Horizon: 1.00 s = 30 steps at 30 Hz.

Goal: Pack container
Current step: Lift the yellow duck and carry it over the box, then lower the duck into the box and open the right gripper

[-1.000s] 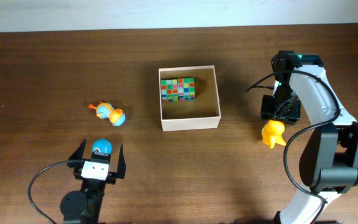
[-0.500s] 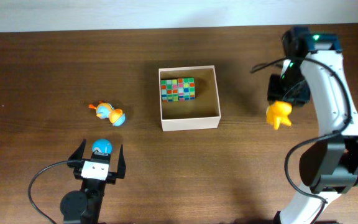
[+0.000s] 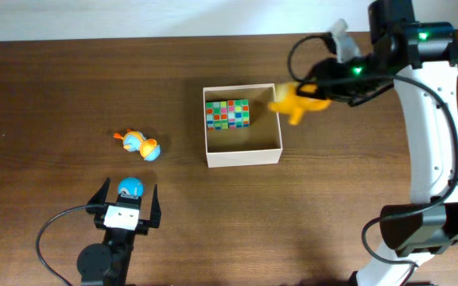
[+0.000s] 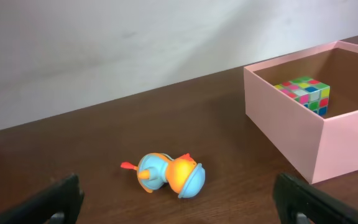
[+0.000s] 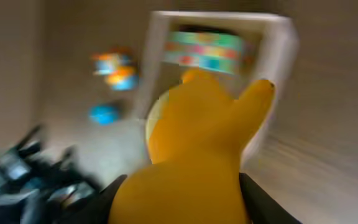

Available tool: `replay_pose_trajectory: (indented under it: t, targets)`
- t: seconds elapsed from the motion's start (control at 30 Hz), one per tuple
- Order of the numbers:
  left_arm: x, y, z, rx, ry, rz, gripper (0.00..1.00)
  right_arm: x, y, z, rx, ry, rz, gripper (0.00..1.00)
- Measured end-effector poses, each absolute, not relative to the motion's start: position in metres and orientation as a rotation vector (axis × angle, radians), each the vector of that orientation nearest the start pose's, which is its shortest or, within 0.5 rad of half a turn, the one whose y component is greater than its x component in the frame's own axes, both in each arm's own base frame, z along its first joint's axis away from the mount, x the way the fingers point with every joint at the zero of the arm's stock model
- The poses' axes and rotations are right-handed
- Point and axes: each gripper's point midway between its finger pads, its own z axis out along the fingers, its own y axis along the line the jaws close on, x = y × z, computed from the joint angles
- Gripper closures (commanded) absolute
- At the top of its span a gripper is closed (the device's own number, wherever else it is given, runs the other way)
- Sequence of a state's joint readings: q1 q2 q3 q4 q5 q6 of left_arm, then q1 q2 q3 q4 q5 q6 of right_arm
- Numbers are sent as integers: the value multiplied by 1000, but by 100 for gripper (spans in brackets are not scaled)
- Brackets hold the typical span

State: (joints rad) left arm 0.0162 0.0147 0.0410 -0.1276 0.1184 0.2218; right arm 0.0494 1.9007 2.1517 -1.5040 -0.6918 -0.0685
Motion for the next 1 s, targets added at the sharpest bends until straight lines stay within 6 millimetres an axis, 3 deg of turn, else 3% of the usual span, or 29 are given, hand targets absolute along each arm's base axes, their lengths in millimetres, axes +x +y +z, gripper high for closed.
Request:
replay_pose_trajectory:
  t: [0.17,0.33,0.47,0.73,1.0]
  targets:
    - [243,-16,159,260,1652,81,1,372,175,317,-562,2442,1245,53]
    - [243,-16,159,260,1651,81,1,357,195,330,-687,2306,1419,53]
    - [243,-16,159,260,1651,81,1,355,199,307,-702,2283,1504,53]
    - [243,-16,159,260,1652,81,1,357,205,238,-681,2254,1627,52]
    - [243,-16,159,260,1652,81,1,358,204,218,-689,2253,1610,53]
